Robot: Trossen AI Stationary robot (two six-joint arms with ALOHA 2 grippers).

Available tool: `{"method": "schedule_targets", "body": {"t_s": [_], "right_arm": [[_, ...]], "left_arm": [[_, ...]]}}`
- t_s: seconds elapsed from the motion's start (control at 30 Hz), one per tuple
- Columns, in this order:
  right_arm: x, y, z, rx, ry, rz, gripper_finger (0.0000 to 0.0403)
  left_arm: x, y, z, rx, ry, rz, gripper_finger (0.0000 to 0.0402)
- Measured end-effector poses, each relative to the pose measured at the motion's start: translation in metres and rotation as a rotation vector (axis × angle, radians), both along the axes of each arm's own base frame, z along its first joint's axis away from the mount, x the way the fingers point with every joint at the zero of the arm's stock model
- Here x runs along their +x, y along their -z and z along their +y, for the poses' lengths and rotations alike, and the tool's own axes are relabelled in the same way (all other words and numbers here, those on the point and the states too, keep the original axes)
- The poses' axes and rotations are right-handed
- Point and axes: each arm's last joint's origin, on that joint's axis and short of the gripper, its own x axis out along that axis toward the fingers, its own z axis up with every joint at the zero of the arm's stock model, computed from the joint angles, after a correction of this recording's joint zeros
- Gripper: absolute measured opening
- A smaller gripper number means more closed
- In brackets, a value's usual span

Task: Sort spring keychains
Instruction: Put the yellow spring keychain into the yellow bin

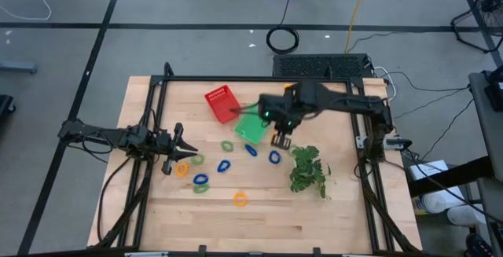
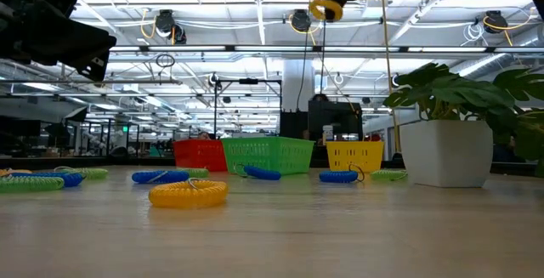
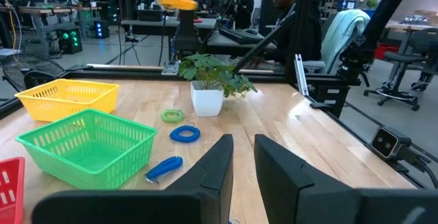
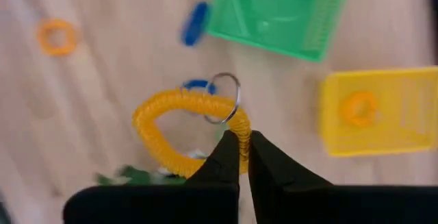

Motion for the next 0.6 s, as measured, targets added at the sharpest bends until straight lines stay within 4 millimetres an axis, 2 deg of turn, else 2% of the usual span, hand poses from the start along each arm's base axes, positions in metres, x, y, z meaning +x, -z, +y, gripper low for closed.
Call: {"method": "schedule_targets", "body": {"t_s": [0.6], "right_arm": [[-0.044, 0.0, -0.127, -0.122, 0.106, 0.075, 0.0]], "left_arm": [[0.0, 0.0, 0.0, 0.0, 0.0, 0.0, 0.0067]]}}
